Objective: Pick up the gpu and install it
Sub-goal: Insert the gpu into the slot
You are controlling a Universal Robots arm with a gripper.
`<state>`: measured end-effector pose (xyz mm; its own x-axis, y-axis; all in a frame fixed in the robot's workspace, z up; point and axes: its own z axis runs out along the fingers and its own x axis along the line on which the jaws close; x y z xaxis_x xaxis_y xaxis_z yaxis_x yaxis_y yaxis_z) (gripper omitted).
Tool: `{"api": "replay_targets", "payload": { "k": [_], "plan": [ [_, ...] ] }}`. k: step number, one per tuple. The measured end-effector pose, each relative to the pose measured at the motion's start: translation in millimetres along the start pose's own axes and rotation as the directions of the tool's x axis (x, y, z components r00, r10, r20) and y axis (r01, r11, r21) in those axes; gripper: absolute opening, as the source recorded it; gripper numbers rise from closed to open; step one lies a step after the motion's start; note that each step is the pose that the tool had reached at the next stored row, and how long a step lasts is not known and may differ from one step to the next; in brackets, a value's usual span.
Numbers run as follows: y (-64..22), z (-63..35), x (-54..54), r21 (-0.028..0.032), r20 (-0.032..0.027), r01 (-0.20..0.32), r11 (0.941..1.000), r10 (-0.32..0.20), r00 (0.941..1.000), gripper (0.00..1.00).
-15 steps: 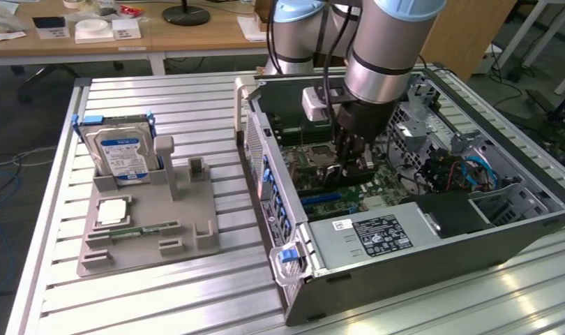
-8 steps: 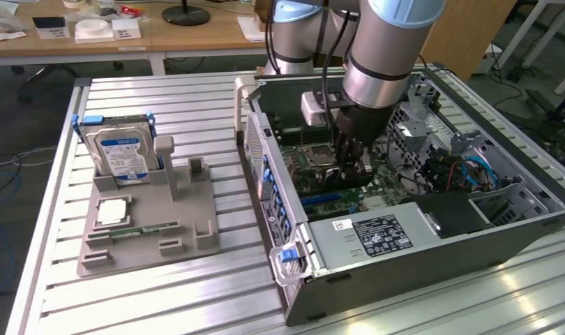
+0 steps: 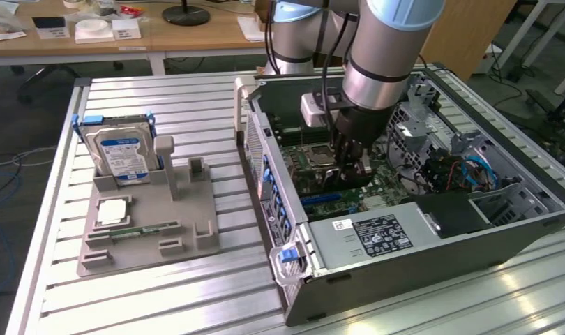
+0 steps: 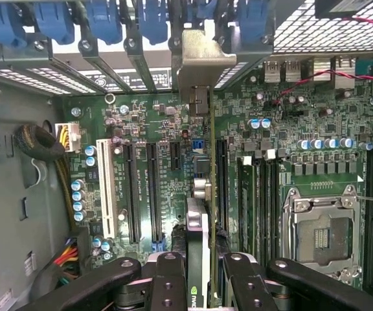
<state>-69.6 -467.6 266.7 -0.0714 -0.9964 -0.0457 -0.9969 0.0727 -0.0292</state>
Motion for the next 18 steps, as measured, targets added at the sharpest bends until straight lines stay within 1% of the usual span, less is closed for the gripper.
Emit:
{"api": "replay_targets", "payload": {
  "k": [7, 12, 18],
  "plan": [
    [0.1, 2.0, 0.1, -0.0004, 0.0005, 0.012, 0.9999, -0.012, 0.9999, 0.27],
    [1.8, 7.8, 0.5, -0.0006, 0.0002, 0.011, 0.9999, -0.011, 0.9999, 0.27],
    [3.4, 8.8, 0.7, -0.0006, 0.0002, 0.012, 0.9999, -0.012, 0.9999, 0.27]
  ]
}}
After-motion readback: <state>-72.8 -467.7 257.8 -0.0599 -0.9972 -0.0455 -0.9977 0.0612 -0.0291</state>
